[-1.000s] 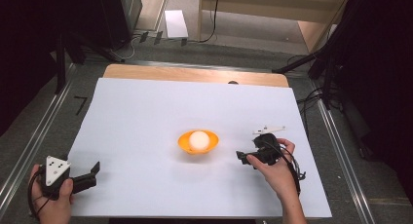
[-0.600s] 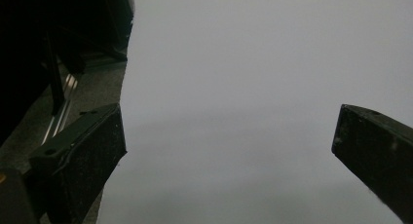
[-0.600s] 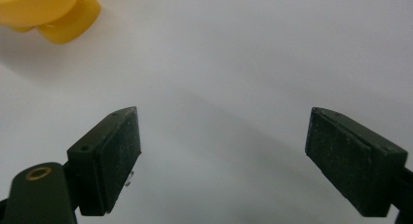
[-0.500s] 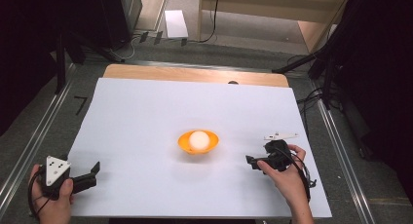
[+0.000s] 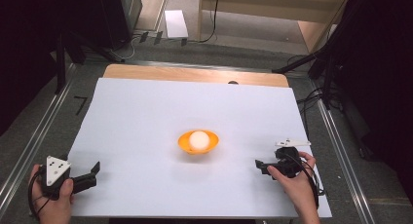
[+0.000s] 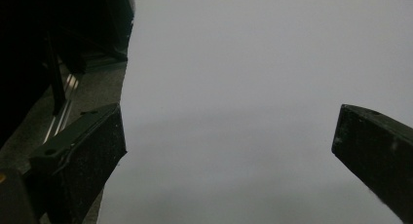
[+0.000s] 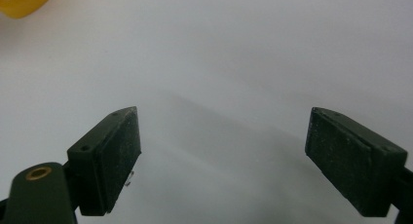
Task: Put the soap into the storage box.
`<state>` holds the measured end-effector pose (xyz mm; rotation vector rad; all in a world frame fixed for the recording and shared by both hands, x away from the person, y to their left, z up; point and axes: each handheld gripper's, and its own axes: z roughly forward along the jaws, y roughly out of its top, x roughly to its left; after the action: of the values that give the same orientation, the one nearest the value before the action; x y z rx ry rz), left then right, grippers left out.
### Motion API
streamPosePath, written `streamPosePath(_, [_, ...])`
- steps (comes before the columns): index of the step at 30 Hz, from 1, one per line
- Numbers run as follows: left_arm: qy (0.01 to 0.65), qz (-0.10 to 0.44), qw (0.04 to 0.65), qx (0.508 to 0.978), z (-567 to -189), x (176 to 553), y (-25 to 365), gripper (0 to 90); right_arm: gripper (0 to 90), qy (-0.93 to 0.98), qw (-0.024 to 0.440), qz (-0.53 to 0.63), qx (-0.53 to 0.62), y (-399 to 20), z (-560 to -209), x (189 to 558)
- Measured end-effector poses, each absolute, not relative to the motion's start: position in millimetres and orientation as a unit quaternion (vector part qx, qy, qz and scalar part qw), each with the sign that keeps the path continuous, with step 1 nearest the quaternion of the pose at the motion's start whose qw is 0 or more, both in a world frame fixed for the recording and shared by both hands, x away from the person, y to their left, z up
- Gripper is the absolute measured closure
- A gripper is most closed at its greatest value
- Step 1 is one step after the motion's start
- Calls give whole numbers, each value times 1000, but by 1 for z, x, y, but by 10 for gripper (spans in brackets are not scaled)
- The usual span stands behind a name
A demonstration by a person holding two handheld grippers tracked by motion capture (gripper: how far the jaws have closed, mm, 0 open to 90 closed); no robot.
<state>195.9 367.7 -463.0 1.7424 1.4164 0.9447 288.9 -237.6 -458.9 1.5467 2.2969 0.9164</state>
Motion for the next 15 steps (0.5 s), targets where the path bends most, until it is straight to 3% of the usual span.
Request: streamPosePath(15, [546, 363, 349, 669, -463, 196, 368, 0, 138, 758, 130, 327, 550, -276, -470, 273])
